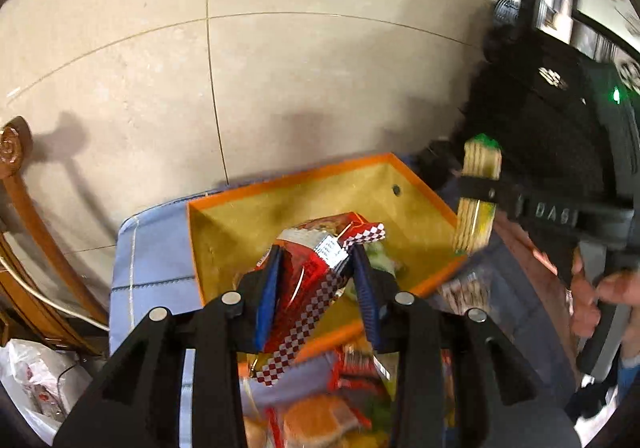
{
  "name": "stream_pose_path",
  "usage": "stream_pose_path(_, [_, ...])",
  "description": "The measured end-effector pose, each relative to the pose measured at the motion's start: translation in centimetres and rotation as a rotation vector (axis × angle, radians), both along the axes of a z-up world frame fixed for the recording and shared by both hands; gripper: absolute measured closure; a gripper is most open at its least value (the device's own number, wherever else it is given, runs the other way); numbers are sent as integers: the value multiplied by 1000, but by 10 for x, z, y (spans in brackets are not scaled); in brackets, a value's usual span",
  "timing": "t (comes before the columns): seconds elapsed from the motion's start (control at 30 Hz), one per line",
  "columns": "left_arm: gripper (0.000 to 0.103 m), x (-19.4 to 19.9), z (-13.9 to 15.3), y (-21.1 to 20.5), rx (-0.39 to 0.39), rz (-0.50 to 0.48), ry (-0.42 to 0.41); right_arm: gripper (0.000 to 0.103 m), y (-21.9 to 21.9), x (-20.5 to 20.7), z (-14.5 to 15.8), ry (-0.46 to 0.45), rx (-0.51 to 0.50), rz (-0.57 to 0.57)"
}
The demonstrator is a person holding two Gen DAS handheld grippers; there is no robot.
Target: Organize snacks
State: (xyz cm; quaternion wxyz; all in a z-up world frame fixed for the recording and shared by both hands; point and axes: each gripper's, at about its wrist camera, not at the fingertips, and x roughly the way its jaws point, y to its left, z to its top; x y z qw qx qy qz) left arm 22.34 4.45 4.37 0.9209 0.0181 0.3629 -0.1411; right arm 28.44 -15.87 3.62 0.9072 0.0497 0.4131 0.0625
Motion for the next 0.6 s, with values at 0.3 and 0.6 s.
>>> stream_pose_path(0.3, [4,47,-18,-11,77,90,-10,4,8,48,-24,59,-9,30])
stream_pose_path(0.6, [4,-32,-51,-17,294,-58,-14,4,-43,-28,-38,73,-166,35])
